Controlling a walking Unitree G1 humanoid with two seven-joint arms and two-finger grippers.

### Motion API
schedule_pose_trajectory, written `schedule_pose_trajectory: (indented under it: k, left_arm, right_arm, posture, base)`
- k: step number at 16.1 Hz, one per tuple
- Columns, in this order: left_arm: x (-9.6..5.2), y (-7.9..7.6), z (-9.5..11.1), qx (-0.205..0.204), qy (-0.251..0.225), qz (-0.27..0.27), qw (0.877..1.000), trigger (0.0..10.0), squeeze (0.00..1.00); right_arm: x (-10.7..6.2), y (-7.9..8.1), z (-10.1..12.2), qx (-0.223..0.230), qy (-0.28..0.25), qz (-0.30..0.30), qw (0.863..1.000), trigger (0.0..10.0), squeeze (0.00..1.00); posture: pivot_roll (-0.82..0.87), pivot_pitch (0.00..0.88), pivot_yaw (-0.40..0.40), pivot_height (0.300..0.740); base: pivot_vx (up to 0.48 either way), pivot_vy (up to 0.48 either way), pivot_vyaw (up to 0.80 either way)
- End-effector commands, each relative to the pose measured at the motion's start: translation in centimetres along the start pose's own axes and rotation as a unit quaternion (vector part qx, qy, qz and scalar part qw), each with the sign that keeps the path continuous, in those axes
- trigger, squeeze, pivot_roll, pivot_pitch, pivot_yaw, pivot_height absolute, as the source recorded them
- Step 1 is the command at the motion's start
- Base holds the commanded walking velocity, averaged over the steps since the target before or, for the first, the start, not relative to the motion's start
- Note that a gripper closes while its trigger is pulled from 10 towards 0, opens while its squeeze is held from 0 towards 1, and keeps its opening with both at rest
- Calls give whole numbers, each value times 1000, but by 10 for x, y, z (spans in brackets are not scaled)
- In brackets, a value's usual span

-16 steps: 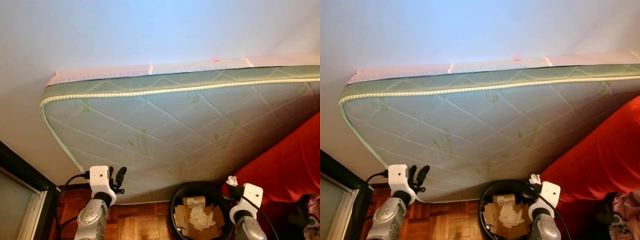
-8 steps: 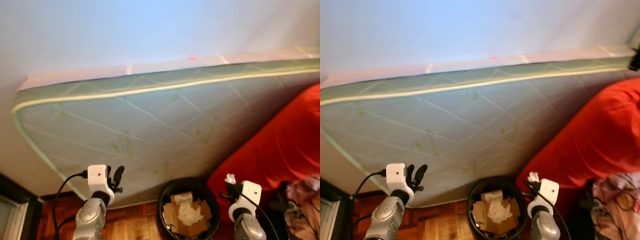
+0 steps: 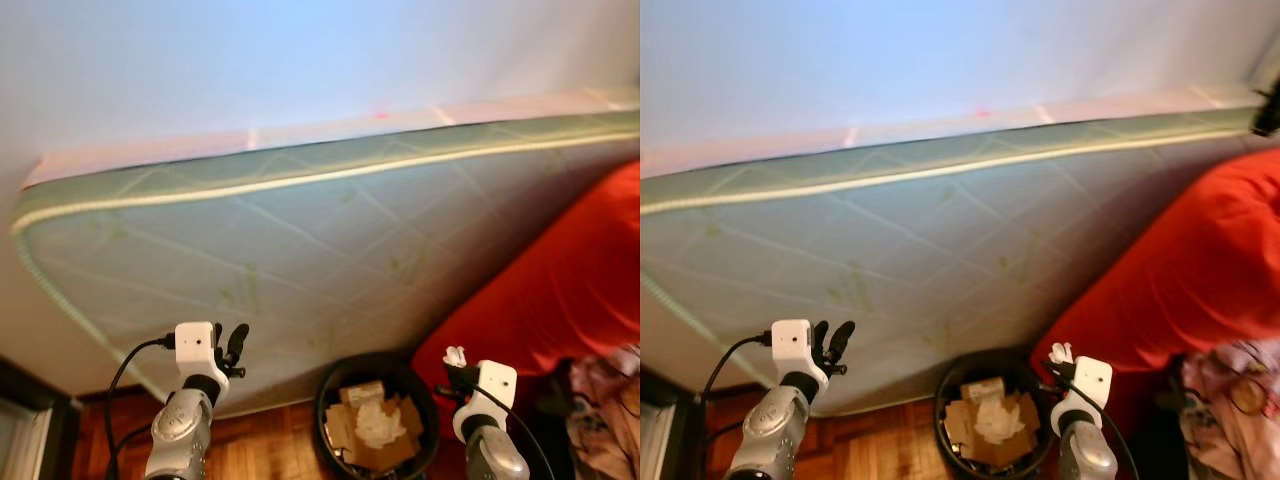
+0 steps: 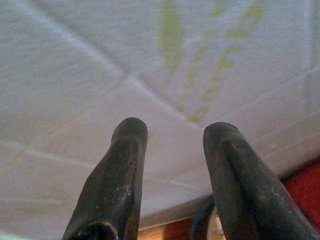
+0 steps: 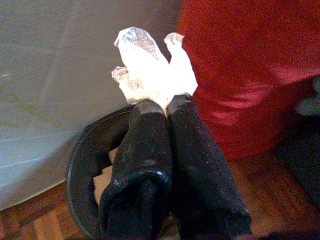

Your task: Clean up the room

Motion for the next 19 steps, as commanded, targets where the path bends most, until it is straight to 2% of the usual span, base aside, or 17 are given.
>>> schedule_pose_trajectory:
  k: [1,9,10,13,15,19]
  left_arm:
    - [0,-1,-2,-3,2,2,1000,10000,0]
    - [0,-1,0,-10,0,5,1000,10000,0]
    - [0,-1,0,-11,-1,5,1000,10000,0]
    - [0,-2,-1,-13,1,5,1000,10000,0]
    - [0,-2,-1,-13,1,5,1000,10000,0]
    - [2,-3,-1,-15,1,5,1000,10000,0]
  right_arm:
    - [-3,-4,-8,4,14,-5,1000,10000,0]
    - [-2,-3,-7,-3,15,0,1000,10000,0]
    - [-2,-1,-7,-5,12,5,1000,10000,0]
    - [-2,14,-9,-20,19,52,998,10000,0]
    - [-3,31,-11,-65,24,109,992,10000,0]
    - [-3,44,-5,-104,15,161,981,10000,0]
  posture:
    - [19,98,-15,740]
    - [19,97,-17,740]
    - [18,97,-18,740]
    - [15,94,-17,740]
    - [12,92,-16,740]
    - [10,80,-15,740]
  base:
    - [0,-472,-731]
    - [0,-49,-703]
    - [0,0,0]
    - [0,0,0]
    - [0,0,0]
    - [0,0,0]
Point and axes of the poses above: a point about 5 cm out from each wrist's last joint towards the gripper, its own x axis pointing out of the wrist towards the gripper, its own z axis along the axis of the wrist's last joint, y = z × x, the point moved 5 cm from there along x, pointing out of the wrist towards the gripper, and after that the axes turned 1 degree about -x, right-handed, at the moved point
